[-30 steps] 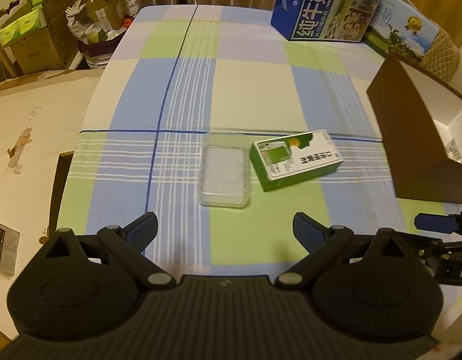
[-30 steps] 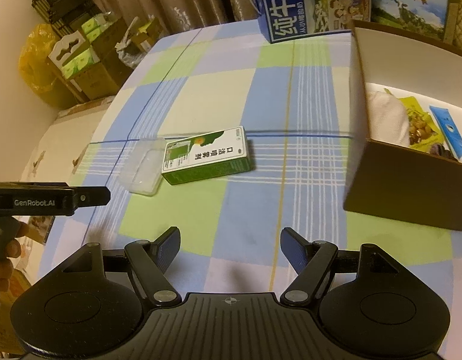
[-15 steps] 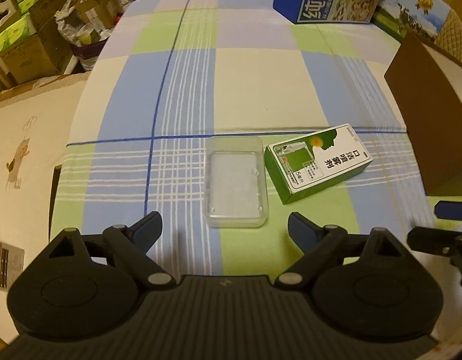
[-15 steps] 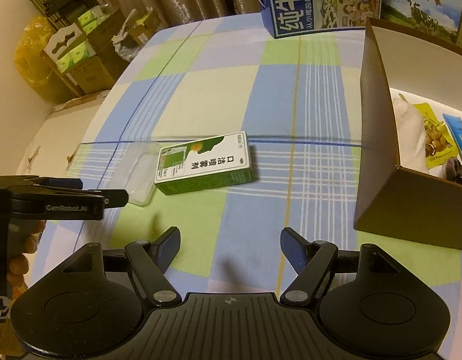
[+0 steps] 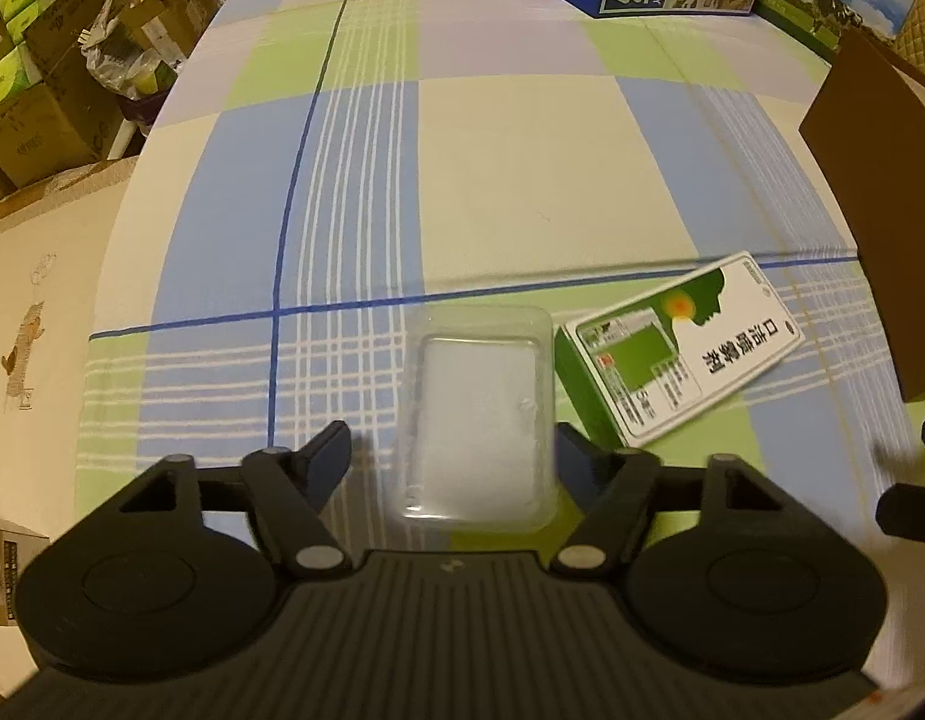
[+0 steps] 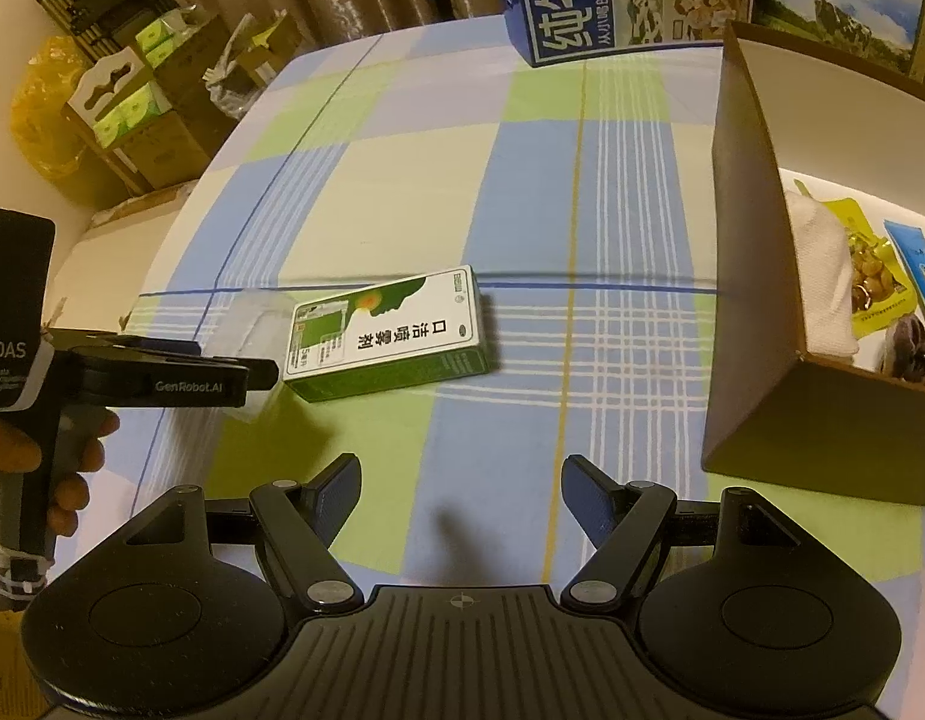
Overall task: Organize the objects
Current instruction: 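Lower the left tool onto the clear plastic case and close on it, then grasp the green-and-white medicine box with the right tool while the left tool holds the case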
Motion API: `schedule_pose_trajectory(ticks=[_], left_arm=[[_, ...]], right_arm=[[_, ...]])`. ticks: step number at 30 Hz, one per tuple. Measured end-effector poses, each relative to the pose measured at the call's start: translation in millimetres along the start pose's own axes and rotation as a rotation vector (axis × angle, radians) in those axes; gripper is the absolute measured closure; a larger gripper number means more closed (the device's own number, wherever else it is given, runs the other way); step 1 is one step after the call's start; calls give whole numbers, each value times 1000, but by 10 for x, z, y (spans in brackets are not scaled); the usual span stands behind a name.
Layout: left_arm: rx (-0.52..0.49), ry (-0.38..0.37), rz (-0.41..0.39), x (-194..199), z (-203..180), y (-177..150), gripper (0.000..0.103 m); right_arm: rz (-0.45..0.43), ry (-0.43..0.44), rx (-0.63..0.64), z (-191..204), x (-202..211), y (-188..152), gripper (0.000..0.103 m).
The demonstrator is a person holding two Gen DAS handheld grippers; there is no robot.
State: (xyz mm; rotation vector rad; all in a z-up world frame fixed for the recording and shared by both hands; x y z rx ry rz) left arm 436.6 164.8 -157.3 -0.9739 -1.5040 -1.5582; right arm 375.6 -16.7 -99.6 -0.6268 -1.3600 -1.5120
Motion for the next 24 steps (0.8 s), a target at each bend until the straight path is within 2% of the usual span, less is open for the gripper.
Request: schedule_pose_trajectory(ticks=[1, 6, 12, 14, 15, 16, 19, 24], left_arm=[[0, -7, -4, -9, 12, 2, 50], [9, -4, -30, -1, 119, -45, 51], [82, 29, -28, 72, 412, -144, 51], [108, 39, -25, 101, 515, -191, 51], [120, 46, -24, 126, 558, -223, 51], [130, 51, -23, 144, 601, -247, 51], [158, 62, -19, 194, 698, -322, 51], [180, 71, -15, 252, 747, -412, 51]], right_arm=[[0, 0, 4, 7, -18, 17, 32], [-30, -11, 22, 41, -96, 184, 32], [-103, -6, 34, 42, -232, 484, 33], [-113, 8, 56, 59, -314, 599, 48], [-117, 20, 66, 72, -355, 654, 61], [-122, 34, 78, 79, -402, 701, 66], [-120, 44, 117, 103, -590, 822, 73], [-70, 88, 107, 24, -886, 929, 74]])
Point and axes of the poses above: each gripper's, at about its wrist camera, not at the fingertips, and x roughly against the way its jaws point, z to its left, y to its top, the point moved 2 cm from there along -x, roughly the way its jaws point
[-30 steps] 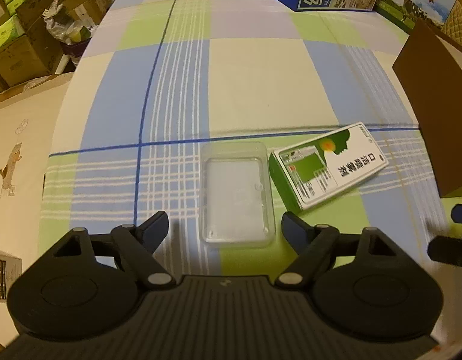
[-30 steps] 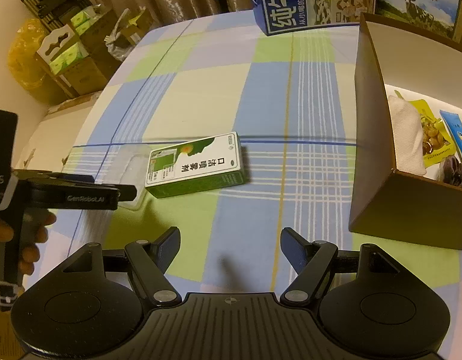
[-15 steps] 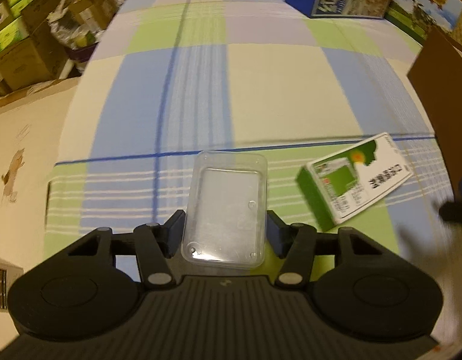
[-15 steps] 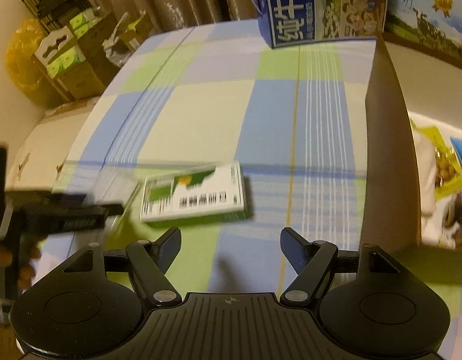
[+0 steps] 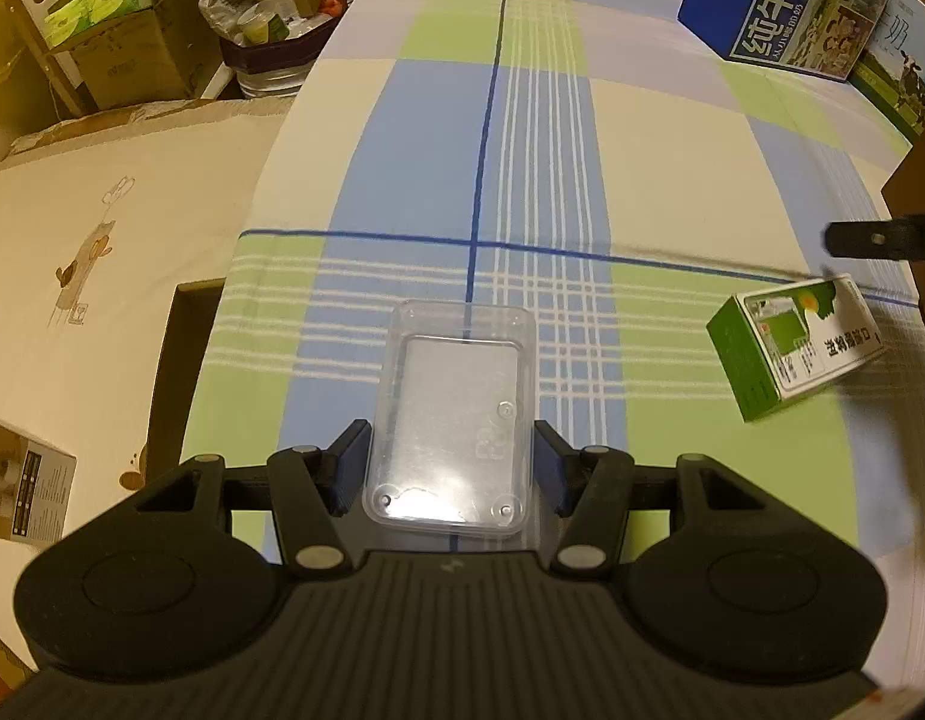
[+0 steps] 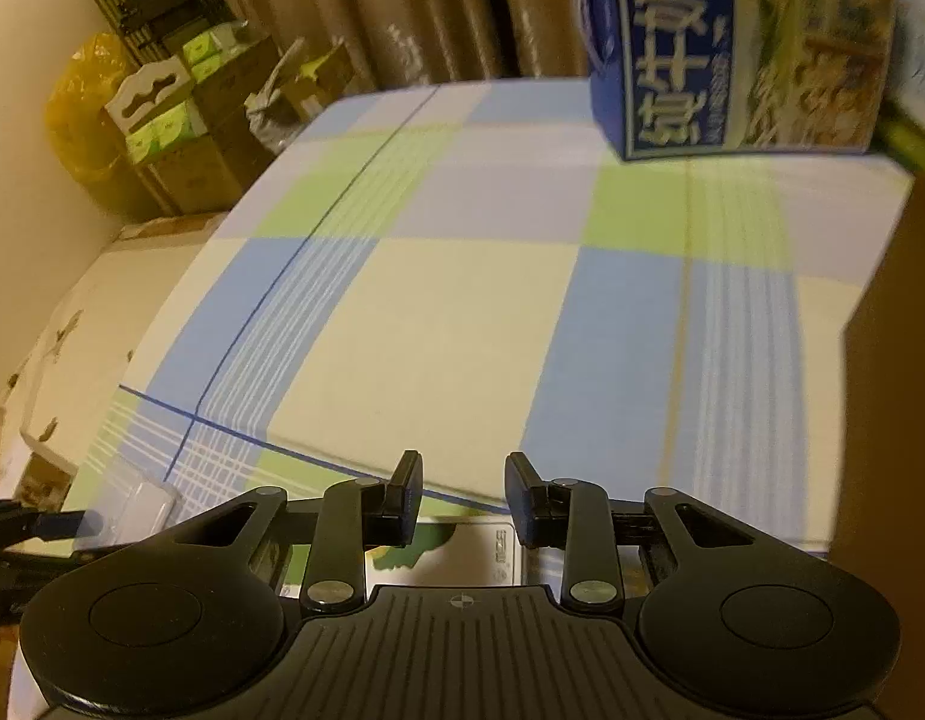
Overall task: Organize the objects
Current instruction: 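Grasp the green-and-white medicine box with the right tool while the left tool holds the case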
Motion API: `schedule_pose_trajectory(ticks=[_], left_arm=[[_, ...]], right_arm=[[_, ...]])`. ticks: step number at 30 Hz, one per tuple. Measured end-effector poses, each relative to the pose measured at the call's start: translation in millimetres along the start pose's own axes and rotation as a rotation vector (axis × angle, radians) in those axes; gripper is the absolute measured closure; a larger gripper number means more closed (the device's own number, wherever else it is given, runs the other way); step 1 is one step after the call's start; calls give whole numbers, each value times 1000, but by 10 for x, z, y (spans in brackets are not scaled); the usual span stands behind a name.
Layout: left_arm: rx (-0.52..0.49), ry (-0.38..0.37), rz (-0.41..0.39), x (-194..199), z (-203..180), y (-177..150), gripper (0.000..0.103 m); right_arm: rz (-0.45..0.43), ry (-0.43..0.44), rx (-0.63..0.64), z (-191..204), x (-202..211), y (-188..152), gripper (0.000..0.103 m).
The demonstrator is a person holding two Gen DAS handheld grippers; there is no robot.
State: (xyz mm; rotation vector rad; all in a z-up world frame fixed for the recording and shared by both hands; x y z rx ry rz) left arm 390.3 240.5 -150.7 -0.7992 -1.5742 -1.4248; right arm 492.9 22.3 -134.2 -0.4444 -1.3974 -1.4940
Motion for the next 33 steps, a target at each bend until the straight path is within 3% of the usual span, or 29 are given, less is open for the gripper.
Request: schedule_pose_trajectory(ticks=[7, 13, 19, 20, 21, 22, 24, 27, 33], left_arm=[[12, 4, 11, 57, 4, -82, 51], [9, -3, 18, 96, -21, -153, 51], [4, -17, 21, 134, -70, -220, 51], [2, -18, 21, 138, -79, -225, 51], [1, -18, 20, 139, -87, -231, 51], [0, -19, 20, 143, -92, -234, 51], [12, -31, 35, 114, -93, -241, 52], [21, -30, 39, 94, -104, -261, 52], [33, -33, 40, 69, -120, -220, 52]], right_arm=[[71, 61, -85, -149, 32, -155, 74], [115, 127, -127, -61, 289, -506, 74], [89, 58, -34, 226, 499, -674, 73], [82, 54, -4, 282, 509, -656, 72], [79, 51, 26, 334, 502, -637, 63], [82, 49, 56, 393, 469, -639, 44], [92, 43, 113, 487, 382, -637, 30], [110, 47, 162, 591, 244, -643, 29], [120, -39, 278, 742, -8, -692, 29]])
Point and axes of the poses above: each gripper's, at about its wrist camera, not at the fingertips, and x roughly against the way its jaws point, z to its left, y to its top, the point moved 2 cm from there along -x, roughly the way its jaws point
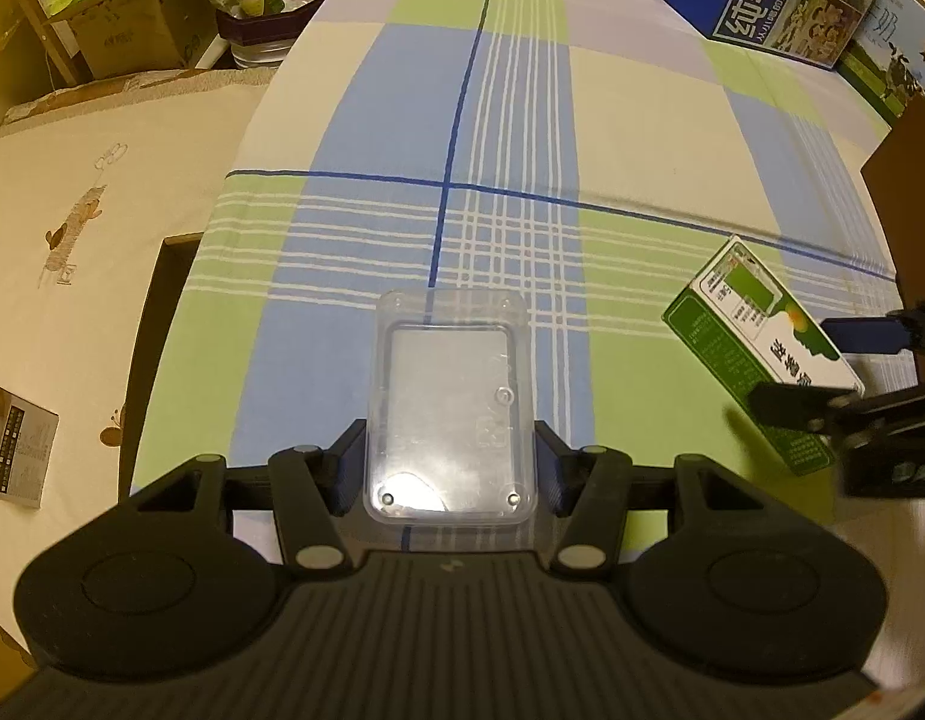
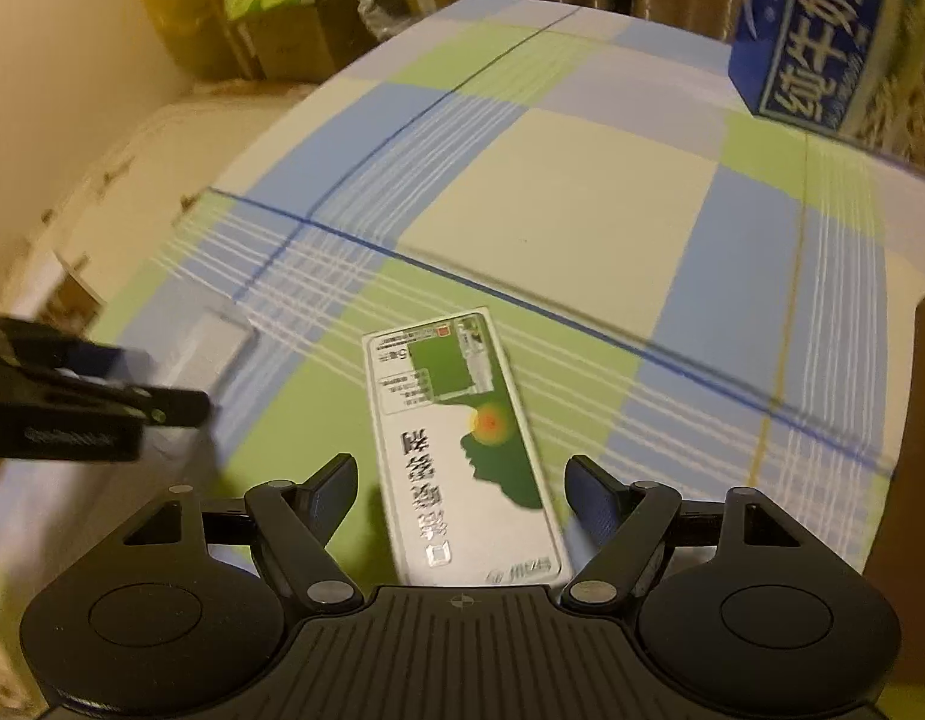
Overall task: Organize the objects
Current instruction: 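Grasp the green-and-white medicine box with the right tool while the left tool holds the case, then carry the clear case and medicine box over the brown box with both tools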
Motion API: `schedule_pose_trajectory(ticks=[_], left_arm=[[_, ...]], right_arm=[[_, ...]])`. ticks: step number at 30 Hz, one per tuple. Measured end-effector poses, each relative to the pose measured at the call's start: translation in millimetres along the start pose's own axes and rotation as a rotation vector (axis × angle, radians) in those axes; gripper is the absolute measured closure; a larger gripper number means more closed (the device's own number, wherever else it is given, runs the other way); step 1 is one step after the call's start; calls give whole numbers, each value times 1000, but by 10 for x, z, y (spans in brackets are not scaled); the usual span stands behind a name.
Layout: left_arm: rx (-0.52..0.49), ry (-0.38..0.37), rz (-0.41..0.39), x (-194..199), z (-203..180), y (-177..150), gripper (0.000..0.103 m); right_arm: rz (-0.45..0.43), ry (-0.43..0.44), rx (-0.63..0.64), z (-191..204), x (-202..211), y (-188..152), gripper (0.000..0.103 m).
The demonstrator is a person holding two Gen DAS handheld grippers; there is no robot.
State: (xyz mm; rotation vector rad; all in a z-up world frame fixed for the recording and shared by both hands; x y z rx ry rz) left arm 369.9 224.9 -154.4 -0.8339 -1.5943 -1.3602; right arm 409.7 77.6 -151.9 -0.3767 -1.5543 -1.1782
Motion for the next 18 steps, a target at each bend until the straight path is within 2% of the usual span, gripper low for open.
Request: schedule_pose_trajectory(ticks=[5, 9, 12, 18], left_arm=[[7, 1, -3, -27, -22, 82, 52], [1, 4, 0, -61, -54, 125, 48], [2, 7, -1, -82, -69, 159, 47], [-4, 8, 0, -111, -99, 195, 51]], right_arm=[[-10, -10, -26, -33, -86, 13, 30], [-12, -4, -35, -69, -81, 11, 45], [-21, -8, -40, -98, -53, -12, 49], [-25, -18, -65, -193, 29, -118, 50]])
Point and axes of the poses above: each gripper's, at about its wrist camera, not at the fingertips, and x roughly against the way its jaws point, z to its left, y to its top, the point moved 2 cm from there along -x, roughly the way its jaws point
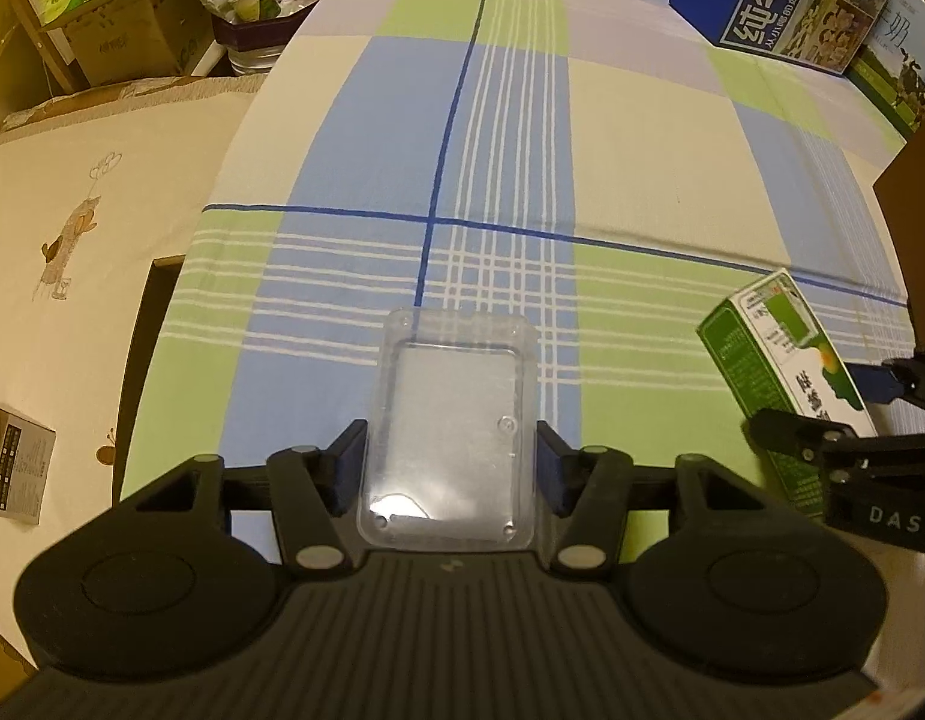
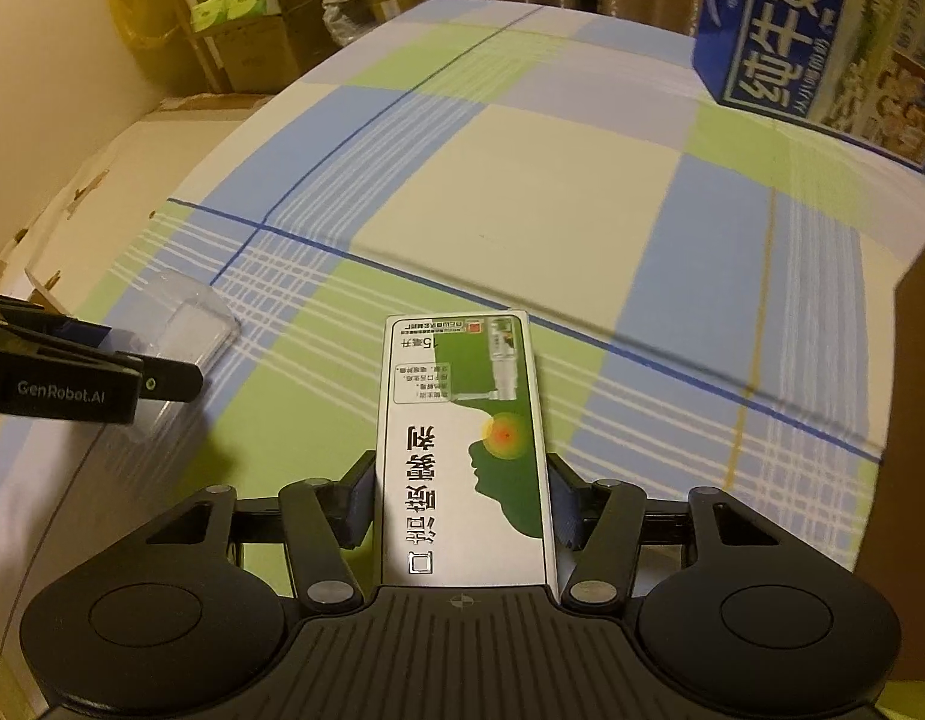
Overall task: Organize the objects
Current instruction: 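Carry the clear case and medicine box over the brown box with both tools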
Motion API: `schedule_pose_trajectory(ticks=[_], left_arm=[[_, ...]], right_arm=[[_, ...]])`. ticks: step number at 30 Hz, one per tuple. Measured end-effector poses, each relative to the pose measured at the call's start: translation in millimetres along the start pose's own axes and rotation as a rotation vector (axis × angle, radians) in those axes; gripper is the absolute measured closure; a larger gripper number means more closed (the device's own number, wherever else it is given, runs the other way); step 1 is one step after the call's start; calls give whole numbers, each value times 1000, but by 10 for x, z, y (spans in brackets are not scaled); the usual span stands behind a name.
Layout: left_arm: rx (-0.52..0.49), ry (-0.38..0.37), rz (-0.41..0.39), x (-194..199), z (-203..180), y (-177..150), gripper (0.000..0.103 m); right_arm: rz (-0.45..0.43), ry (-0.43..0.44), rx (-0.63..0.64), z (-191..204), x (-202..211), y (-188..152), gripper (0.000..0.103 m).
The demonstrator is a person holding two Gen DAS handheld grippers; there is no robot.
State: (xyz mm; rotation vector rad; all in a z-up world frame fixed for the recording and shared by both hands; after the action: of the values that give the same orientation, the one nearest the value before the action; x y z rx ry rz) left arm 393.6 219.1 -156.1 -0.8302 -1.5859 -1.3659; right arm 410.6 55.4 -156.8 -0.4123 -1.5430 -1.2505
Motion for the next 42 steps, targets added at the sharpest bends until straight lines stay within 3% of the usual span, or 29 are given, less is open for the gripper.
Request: schedule_pose_trajectory(ticks=[7, 23, 42], left_arm=[[-43, -16, 3, 43, -159, -105, 51], [-183, -130, 60, 305, -811, -616, 51], [-199, -72, 50, 270, -1135, -562, 51]], right_arm=[[11, -12, -26, -110, 147, -193, 50], [63, -32, -79, -248, 617, -834, 50], [49, -28, -59, -319, 623, -875, 50]])
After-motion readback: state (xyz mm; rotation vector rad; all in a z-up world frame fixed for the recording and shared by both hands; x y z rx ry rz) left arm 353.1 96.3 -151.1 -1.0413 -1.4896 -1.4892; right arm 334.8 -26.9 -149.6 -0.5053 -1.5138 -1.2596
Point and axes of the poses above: each gripper's, at about its wrist camera, not at the fingertips, and x roughly against the way its jaws point, z to its left, y to its top, the point moved 2 cm from there along -x, roughly the way its jaws point
